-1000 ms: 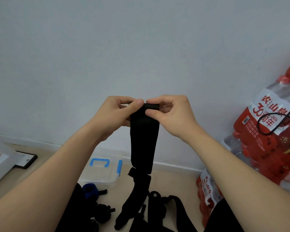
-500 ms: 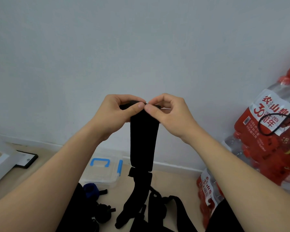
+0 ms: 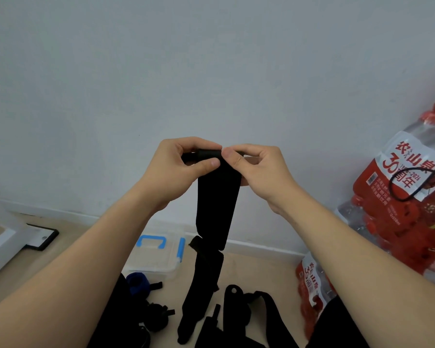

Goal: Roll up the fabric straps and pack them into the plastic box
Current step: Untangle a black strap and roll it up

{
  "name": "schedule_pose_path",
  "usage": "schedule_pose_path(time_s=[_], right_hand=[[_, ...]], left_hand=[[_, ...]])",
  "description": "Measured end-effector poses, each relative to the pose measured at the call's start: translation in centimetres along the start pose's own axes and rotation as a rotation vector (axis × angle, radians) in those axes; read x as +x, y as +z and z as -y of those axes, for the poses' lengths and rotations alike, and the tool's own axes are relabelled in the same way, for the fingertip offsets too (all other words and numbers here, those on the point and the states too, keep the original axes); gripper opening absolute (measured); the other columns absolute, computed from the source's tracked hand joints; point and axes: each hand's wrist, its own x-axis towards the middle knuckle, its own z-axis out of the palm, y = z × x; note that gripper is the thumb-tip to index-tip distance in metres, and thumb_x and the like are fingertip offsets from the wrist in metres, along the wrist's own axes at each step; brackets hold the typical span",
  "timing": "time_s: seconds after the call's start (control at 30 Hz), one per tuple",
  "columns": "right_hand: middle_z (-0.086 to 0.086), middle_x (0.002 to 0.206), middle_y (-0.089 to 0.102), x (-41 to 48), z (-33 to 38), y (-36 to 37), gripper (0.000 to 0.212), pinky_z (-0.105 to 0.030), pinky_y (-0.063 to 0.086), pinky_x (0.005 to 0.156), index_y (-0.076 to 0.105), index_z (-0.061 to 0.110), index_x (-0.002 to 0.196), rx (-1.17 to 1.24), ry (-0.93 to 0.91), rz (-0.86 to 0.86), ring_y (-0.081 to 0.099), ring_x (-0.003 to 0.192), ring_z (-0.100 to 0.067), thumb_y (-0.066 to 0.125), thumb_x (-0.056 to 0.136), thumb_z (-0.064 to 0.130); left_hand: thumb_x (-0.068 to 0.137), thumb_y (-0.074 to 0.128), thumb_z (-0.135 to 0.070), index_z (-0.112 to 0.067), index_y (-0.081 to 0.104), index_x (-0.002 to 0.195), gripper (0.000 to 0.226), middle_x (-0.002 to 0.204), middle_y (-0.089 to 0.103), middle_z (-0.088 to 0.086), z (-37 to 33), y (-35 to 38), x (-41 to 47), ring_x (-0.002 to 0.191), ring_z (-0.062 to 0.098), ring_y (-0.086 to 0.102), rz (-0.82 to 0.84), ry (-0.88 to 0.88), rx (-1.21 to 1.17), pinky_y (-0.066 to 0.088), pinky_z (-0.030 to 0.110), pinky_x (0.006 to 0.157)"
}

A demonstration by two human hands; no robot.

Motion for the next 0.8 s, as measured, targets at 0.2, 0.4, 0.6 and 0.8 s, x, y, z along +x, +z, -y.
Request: schedule_pose_path(time_s=[0.2,0.4,0.6,0.8], right_hand=[[-0.003,0.097,0.085,-0.2,-0.1,0.5,0.02,-0.026,0.064,0.085,0.085,0.029,0.104,0.035,-0.064,-0.017,0.082,0.097,-0.022,0.088,0.091,0.014],[-0.003,0.106,0.083,0.1,-0.1,0.2,0.036,-0.043,0.067,0.092,0.076,0.025,0.128,0.0,-0.043,0.021,0.081,0.1,-0.022,0.085,0.094,0.028],[0.002,0.099,0.085,0.1,-0.2,0.2,0.026,-0.046,0.068,0.089,0.083,0.022,0.12,-0.16,-0.135,0.001,0.082,0.093,-0.017,0.081,0.097,0.013],[-0.001,0.101,0.084,-0.2,-0.2,0.4,0.023,-0.048,0.068,0.084,0.082,0.024,0.118,-0.14,-0.1,0.033,0.083,0.087,-0.024,0.085,0.095,0.025]], left_hand=[[0.111,0.057,-0.042,-0.014,0.078,0.121,0.036,0.113,0.082,0.012,-0.3,-0.6,0.3,0.107,0.028,0.08,0.107,-0.197,-0.077,0.066,0.037,0.091],[0.112,0.06,-0.026,-0.017,0.076,0.118,0.019,0.105,0.081,0.008,-0.4,-1.0,0.1,0.099,0.023,0.08,0.036,-0.092,0.042,0.069,0.042,0.079],[0.11,0.061,-0.039,-0.014,0.074,0.119,0.029,0.111,0.076,0.018,-0.7,-0.7,-0.2,0.098,0.025,0.079,0.076,-0.173,-0.047,0.065,0.035,0.078],[0.106,0.07,-0.019,-0.013,0.08,0.116,0.016,0.109,0.081,0.013,-0.7,-1.1,-0.2,0.103,0.025,0.08,0.048,-0.158,-0.067,0.064,0.029,0.078]])
